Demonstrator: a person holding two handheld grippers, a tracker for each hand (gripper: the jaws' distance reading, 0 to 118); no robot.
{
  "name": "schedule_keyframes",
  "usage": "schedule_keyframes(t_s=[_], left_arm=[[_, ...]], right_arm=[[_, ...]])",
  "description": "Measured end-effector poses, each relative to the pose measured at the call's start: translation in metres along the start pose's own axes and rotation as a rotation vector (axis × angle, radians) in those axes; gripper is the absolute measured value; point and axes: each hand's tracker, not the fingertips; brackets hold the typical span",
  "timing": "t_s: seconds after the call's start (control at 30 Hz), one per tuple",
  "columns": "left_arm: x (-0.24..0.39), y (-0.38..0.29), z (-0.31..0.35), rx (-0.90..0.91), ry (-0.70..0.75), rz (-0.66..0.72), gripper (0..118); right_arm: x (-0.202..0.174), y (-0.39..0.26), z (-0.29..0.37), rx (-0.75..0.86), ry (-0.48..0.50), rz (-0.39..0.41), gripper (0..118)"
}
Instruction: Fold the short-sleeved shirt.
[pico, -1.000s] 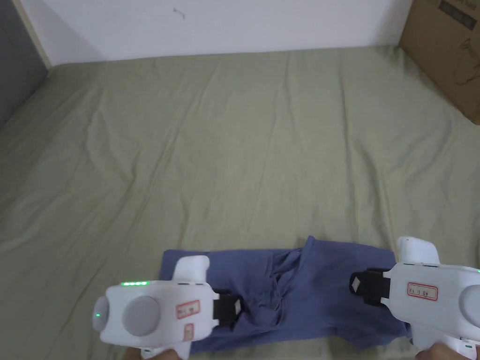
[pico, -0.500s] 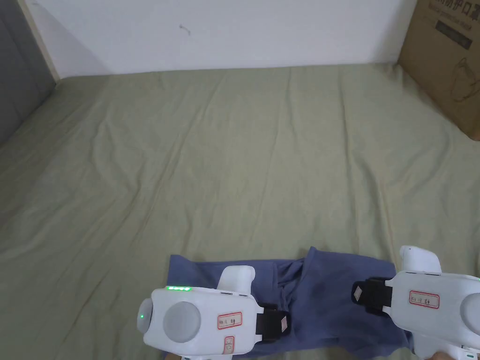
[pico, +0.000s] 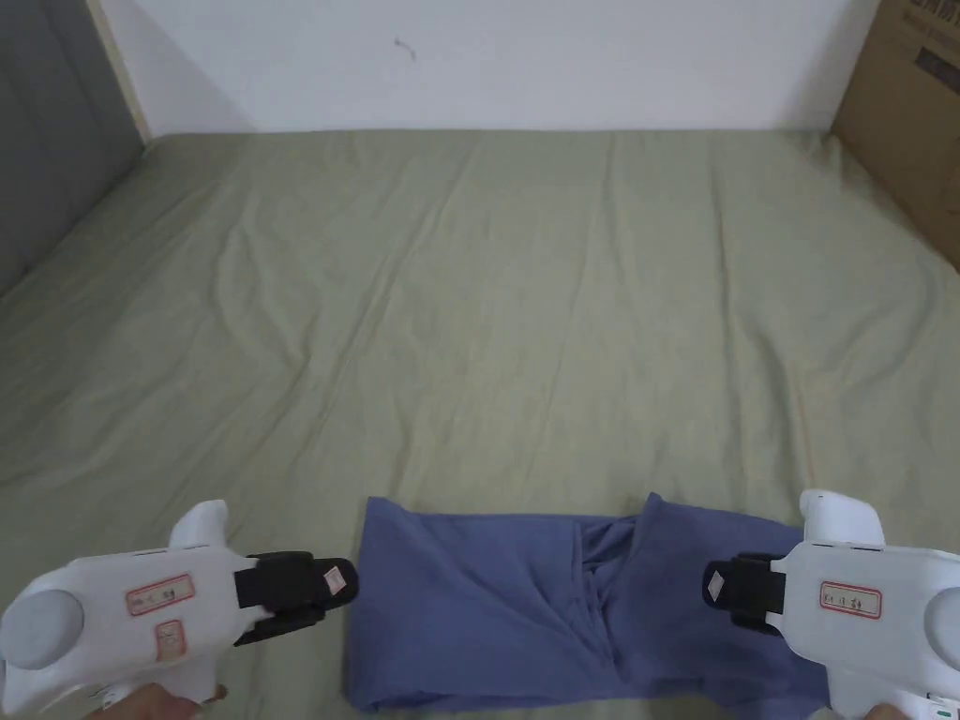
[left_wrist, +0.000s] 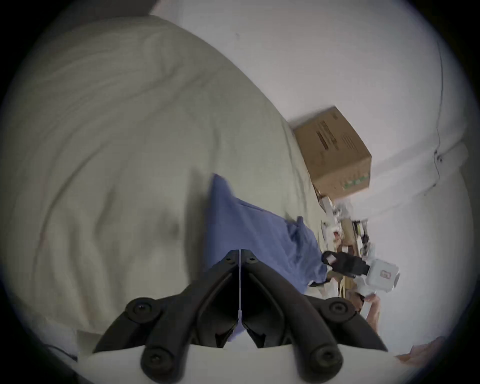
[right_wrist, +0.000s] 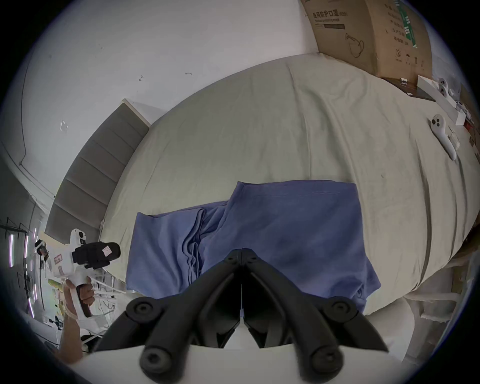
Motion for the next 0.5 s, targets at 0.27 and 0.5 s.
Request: schedule_keyframes(t_s=[0.27,0.5], left_arm=[[0.000,-0.027,-0.037,-0.066,-0.135,0.149,112],[-0.007,-0.016,-0.063,-0.084,-0.239,0.283,10]], right_arm=[[-0.017,0.006,-0.016,-0.027,-0.007,0.007,0],[-0.029,0.014,-0.021,-0.035,-0.025,0.033,0]])
